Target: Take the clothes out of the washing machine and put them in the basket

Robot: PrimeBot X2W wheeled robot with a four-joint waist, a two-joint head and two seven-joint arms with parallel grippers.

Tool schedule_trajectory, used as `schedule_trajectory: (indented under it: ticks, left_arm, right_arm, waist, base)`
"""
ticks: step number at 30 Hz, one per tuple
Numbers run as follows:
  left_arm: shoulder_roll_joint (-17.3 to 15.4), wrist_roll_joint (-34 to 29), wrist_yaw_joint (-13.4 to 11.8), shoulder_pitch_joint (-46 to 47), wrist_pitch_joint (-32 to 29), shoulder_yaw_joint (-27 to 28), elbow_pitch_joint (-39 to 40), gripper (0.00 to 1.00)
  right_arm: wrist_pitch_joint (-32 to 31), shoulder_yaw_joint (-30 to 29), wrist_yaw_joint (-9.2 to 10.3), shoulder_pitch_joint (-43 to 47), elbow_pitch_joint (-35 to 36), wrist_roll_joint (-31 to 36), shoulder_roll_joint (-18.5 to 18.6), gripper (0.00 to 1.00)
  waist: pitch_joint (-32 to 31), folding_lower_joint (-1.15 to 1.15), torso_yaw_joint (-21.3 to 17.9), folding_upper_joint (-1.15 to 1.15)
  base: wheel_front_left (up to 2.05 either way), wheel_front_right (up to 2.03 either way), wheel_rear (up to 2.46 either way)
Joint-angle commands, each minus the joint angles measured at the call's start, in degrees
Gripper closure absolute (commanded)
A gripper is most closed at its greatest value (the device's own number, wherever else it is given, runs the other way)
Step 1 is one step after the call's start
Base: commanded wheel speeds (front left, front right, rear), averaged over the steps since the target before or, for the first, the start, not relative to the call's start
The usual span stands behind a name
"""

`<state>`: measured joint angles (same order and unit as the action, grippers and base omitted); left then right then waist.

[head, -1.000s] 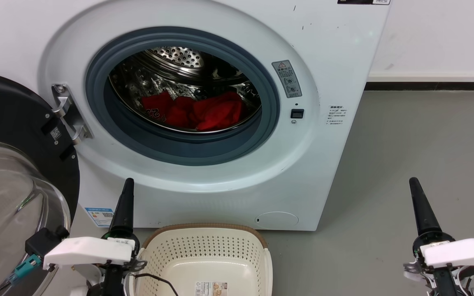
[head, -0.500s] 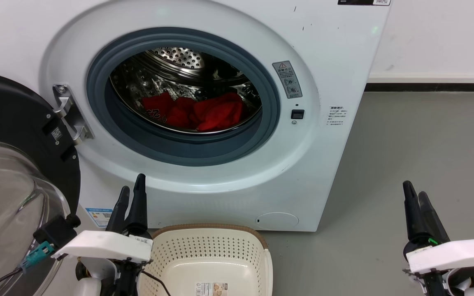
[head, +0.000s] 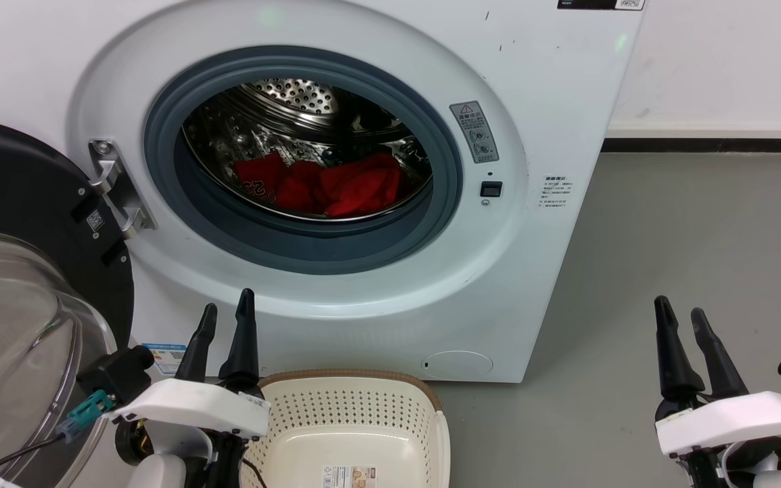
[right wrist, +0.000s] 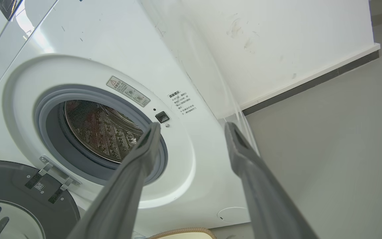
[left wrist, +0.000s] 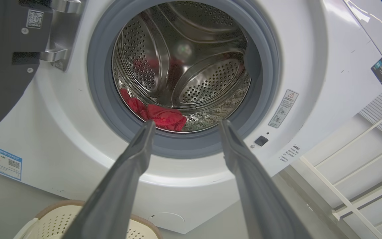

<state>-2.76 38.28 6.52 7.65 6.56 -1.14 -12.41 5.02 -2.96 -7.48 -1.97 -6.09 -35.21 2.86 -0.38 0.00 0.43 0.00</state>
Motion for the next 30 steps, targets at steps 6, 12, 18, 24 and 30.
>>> schedule_trajectory:
  ticks: [6, 12, 18, 24, 30]
  left_arm:
    - [-0.1, -5.3, -0.3, 1.8, 1.4, -0.5, -0.5, 0.00]
    - [-0.2, -9.5, -0.5, 2.3, 2.4, -1.0, -1.4, 0.00]
    - [-0.4, -13.5, -0.6, 2.7, 3.2, -1.2, -2.1, 0.00]
    - [-0.5, -17.1, -0.9, 2.7, 4.0, -1.5, -2.7, 0.00]
    - [-0.6, -20.5, -1.0, 2.9, 4.8, -1.7, -3.3, 0.00]
  right_arm:
    - [0.8, 0.4, -0.01, 0.5, 1.3, 5.7, 0.1, 0.00]
    - [1.1, 0.5, -0.01, 0.6, 1.6, 9.9, 0.1, 0.00]
    - [1.4, 0.8, -0.01, 1.0, 1.6, 14.0, 0.1, 0.00]
    - [1.7, 1.0, -0.01, 1.4, 1.7, 17.7, 0.1, 0.00]
    - [1.9, 1.0, -0.01, 1.8, 1.9, 21.3, 0.1, 0.00]
  waist:
    - [0.0, 0.00, 0.1, 0.00]
    - [0.0, 0.00, 0.3, 0.00]
    - [-0.1, 0.00, 0.4, 0.00]
    - [-0.2, 0.00, 0.5, 0.00]
    - [-0.3, 0.00, 0.5, 0.00]
  base:
    - [0.00, 0.00, 0.00]
    - [0.00, 0.00, 0.00]
    - [0.00, 0.00, 0.00]
    - [0.00, 0.00, 0.00]
    - [0.00, 0.00, 0.00]
